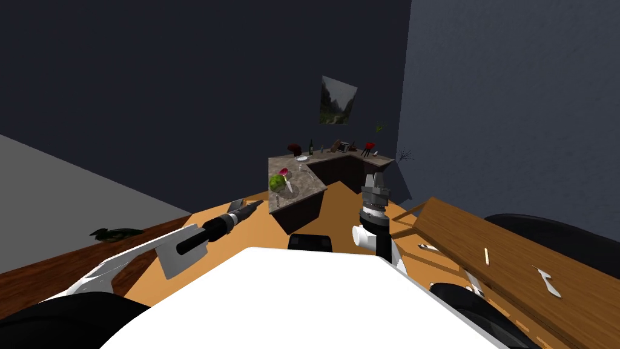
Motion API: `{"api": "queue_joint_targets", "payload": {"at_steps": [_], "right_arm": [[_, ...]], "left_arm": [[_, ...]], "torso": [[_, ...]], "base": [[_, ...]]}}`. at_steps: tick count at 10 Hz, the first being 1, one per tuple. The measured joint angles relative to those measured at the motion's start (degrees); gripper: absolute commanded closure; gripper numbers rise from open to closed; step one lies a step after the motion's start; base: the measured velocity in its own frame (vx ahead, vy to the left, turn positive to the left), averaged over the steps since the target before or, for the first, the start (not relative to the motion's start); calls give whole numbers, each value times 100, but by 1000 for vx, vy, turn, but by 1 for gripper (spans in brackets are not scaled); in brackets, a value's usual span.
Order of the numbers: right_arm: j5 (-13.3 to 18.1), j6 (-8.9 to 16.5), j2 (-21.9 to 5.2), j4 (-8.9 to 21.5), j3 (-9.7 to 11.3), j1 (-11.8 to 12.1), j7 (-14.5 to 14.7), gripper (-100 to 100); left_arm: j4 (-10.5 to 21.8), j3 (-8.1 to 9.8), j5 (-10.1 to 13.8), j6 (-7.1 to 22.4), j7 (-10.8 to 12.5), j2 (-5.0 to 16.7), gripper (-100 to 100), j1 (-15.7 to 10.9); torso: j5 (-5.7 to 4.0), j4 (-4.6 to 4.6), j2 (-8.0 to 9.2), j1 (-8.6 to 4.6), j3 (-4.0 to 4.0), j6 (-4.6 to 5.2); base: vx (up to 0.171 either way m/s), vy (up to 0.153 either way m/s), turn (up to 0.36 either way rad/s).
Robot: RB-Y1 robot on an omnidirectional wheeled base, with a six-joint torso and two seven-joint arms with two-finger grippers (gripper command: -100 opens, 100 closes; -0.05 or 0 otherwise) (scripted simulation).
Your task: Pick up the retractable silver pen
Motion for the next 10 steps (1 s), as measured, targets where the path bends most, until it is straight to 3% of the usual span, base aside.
{"api": "queue_joint_targets", "payload": {"at_steps": [3,4,6,10], "right_arm": [[0,0,0,0,0,0,0,0],[0,0,0,0,0,1,0,0],[0,0,0,0,0,1,0,0],[0,0,0,0,0,1,0,0]], "left_arm": [[71,-73,150,327,115,498,-100,130],[30,-9,179,482,162,660,-100,361],[131,-43,240,582,208,922,-100,481],[323,-309,474,1082,332,1605,-100,673]], "torso": [[0,-2,-10,1,-6,0],[-3,-3,-14,-11,-8,-1],[-1,-2,-10,-1,-6,-1],[-3,-5,-21,-12,-12,-1]], "base": [[68,-86,-148],[72,-79,-60],[73,-84,-155],[94,-103,-176]]}}
